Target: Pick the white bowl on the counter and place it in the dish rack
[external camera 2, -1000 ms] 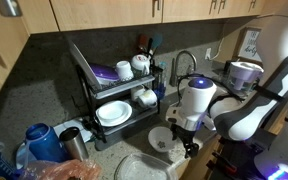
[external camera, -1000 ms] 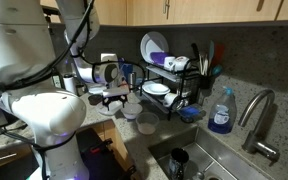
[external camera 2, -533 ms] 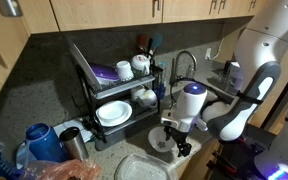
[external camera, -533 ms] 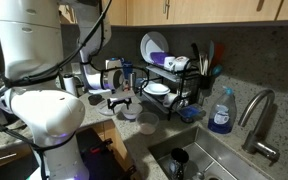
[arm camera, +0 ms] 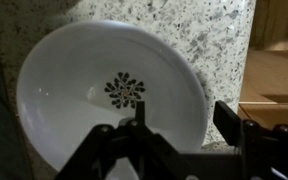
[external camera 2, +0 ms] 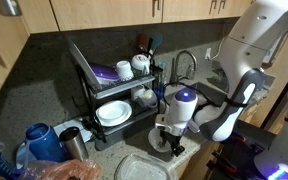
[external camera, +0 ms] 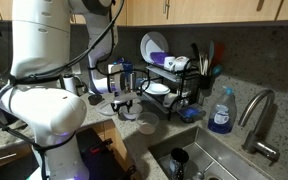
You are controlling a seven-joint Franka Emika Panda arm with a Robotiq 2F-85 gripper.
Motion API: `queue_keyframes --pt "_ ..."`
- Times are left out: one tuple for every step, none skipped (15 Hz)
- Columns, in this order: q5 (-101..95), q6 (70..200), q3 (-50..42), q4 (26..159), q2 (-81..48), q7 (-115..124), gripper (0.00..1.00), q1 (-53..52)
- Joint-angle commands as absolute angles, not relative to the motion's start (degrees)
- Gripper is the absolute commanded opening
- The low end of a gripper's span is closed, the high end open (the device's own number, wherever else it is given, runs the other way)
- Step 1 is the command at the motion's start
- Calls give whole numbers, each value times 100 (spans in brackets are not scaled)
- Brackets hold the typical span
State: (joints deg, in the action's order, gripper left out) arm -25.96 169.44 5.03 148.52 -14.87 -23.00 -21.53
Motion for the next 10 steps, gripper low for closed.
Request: queue_keyframes --pt "-2924 16960 217 14649 -1682 -1922 40 -2484" --pt "-2993 16951 147 14615 -1725 -1873 33 -2560" --pt "-3069 16945 74 14594 -1746 -1797 24 -2637" --pt "-3138 16939 -4 14572 -1754 -1739 18 -2710" --pt "-3206 16940 -87 14555 -1758 -1656 11 -2796" --pt "-3280 16924 -180 14544 -1742 -1586 2 -2885" --pt "-3362 16926 -263 14529 -1726 -1490 0 -2962" --pt "-3443 16904 -339 14513 -1708 -1415 0 -3040" --pt "-3516 16899 -403 14496 -1688 -1331 2 -3114" --pt "-3567 16896 -452 14485 -1678 -1274 3 -3170"
